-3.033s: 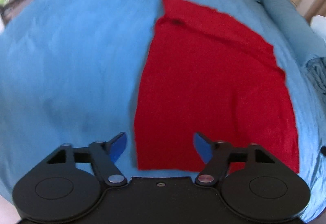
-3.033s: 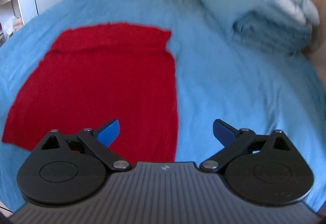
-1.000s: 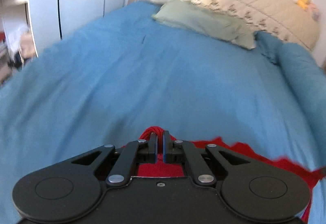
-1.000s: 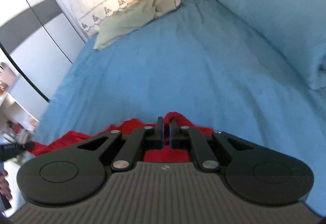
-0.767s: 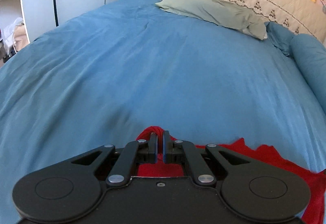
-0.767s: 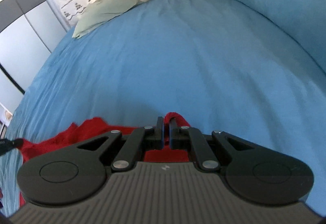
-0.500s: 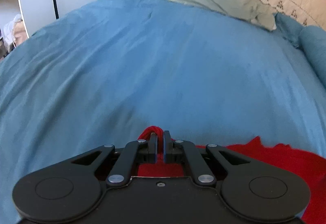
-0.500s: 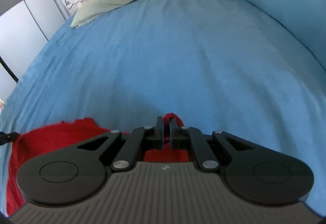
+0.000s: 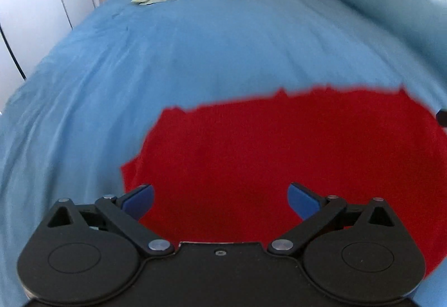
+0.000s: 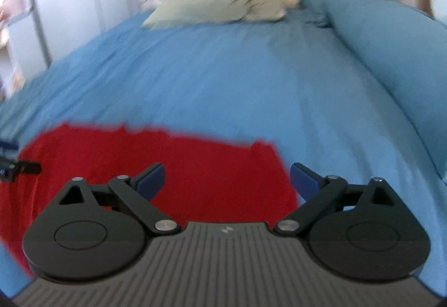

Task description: Fold small clothes

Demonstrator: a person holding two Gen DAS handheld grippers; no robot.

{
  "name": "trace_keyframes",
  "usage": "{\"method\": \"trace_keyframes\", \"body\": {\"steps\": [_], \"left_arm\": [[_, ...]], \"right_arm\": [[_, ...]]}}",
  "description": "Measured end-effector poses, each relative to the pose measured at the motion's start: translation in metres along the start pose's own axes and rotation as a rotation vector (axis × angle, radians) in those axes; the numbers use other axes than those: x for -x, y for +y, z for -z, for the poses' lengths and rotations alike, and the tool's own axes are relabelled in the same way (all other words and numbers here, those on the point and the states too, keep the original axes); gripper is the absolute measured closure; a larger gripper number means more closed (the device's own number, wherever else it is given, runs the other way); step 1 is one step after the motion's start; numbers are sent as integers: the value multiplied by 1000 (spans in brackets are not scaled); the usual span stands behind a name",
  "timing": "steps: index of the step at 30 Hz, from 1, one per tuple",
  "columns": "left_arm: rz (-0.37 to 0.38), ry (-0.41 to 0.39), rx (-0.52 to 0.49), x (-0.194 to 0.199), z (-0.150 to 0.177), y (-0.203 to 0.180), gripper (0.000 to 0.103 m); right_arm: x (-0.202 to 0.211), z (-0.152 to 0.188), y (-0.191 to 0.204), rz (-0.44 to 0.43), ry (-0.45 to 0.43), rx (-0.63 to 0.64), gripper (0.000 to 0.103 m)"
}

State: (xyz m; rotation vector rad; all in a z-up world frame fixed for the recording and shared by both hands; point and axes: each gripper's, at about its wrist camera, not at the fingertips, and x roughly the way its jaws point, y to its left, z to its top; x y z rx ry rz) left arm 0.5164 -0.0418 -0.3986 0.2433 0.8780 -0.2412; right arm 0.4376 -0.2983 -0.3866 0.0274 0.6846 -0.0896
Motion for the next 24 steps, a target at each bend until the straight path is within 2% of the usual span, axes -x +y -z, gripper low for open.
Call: {"method": "trace_keyframes", "body": {"steps": [2,6,10,20,24], "left_arm": [[-17,34,-26,-4,13,-2,0],[0,76,26,-13,28,5,0],[15,85,52,-17,31,8,0],[23,111,66,-23,25,9,0],[39,176,46,-29,13,14,0]], "right_arm": [[1,15,10,-22,41,44,0],[-9,41,26,-38,113,92,0],[-21,57,23,-35,138,60,0],[-37,48,18,-46,190,36,0],[-14,35,21,-6,142,31,0]]}}
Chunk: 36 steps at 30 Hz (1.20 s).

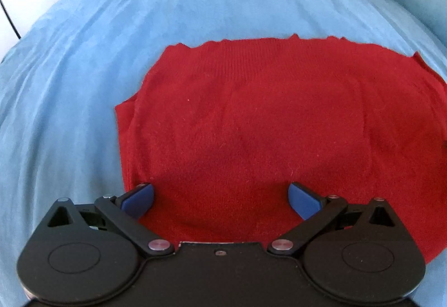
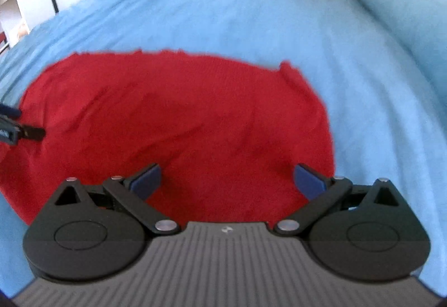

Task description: Fold small clothes

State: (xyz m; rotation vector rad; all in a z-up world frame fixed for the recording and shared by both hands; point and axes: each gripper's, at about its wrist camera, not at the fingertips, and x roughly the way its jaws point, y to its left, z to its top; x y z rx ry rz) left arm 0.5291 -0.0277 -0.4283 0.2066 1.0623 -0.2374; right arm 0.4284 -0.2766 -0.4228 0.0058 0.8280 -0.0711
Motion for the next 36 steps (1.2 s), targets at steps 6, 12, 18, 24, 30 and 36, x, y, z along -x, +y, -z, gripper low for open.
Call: {"method": "trace_keyframes", "body": {"steps": [6,12,18,24,30,36], "left_arm": [[-63,-84,-54,54,-11,-25,0],[42,-52,-8,85,-4,-88,0],[114,13,-62,65,13,-146,0],[123,21,-125,50,18,-162,0],[122,0,-110,46,9,-165,0],[98,-37,-75,41,-14,-150,0]], "right_arm": [[72,-17,-1,41,-60,-117,0],[118,11,-8,87,45,-250,0],[108,67,-15,96,130,-452,0],[71,101,-43,29,105,-712,14],[60,107,-65,-29,-18,-919,16],[44,108,-81,-74,-59,-1056,23]]}}
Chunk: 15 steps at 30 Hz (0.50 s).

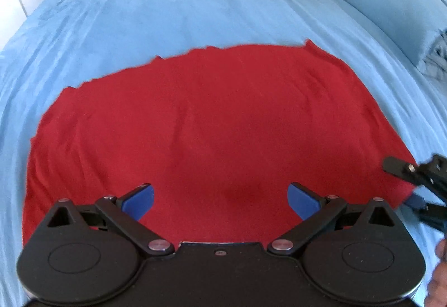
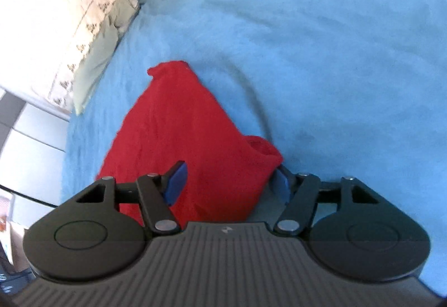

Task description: Fold small clothes

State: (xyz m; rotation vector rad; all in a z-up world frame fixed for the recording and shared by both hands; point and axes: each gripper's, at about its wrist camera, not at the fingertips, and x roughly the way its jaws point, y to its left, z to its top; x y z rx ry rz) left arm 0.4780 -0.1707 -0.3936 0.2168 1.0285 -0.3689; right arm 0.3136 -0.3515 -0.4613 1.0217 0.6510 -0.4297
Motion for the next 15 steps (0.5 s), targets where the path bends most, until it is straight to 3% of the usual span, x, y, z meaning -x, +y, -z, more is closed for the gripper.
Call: {"method": "trace_keyframes", "body": {"steps": [4,6,10,13,15], "left_arm": [[-62,-2,72,-6,-10,18,0],[-106,1,126,-9,-10,31,0],[-127,39,224,-22,-5,53,0],[-104,104,263,-41,-1,59,0],[-111,115,253,-49,-4,59,0]], "right_arm": [[-1,0,1,3,1,12,26],[-2,-1,3,36,-5,4,38],[-2,2,12,100,-3,35,52],[2,4,14,106,-4,37,75],[10,3,24,91,-21,46,77]]}}
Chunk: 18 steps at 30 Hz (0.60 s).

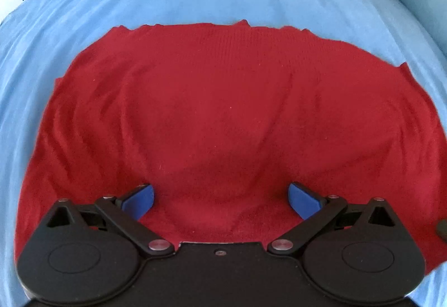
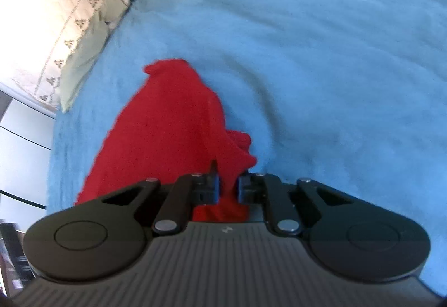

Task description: Fold small clothes

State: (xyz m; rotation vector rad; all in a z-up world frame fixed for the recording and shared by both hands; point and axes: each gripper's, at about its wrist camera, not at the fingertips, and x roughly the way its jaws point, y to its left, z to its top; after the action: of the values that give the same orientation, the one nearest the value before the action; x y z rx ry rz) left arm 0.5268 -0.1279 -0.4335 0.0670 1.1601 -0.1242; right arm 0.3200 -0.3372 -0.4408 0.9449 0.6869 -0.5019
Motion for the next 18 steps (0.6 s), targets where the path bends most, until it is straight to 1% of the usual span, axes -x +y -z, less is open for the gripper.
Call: {"method": "trace_keyframes", "body": {"steps": [2,4,5,6,8,11,12,14,15,16,17,18], "left_arm": [[-4,30,-26,-2,-5,-2,0],[24,60,-29,2,-12,5,0],[42,58,-24,7,-15,12,0],[45,40,-21,17,-16,22,1],[25,4,-12,37,-17,46,1],[20,8,14,60,-9,88,1],[2,5,17,68,-2,104,1],[-35,0,21,81,11,133,1],[-49,3,28,85,19,147,1],[-60,11,35,86,30,162,1],[-70,21,41,86,41,175,1],[-80,34,44,82,45,184,1]], "right_arm": [[10,-1,18,-13,-27,51,77],[20,-3,41,-57,-45,81,77],[23,-5,57,-79,-50,104,77],[26,-5,75,-96,-56,135,78],[26,-2,118,-141,-48,210,78],[23,17,187,-236,-9,365,78],[22,30,212,-282,15,444,78],[21,60,255,-395,93,626,78],[19,80,274,-454,148,733,78],[13,100,287,-491,206,826,78],[3,122,296,-502,275,897,78],[-13,144,302,-490,336,952,78]]}}
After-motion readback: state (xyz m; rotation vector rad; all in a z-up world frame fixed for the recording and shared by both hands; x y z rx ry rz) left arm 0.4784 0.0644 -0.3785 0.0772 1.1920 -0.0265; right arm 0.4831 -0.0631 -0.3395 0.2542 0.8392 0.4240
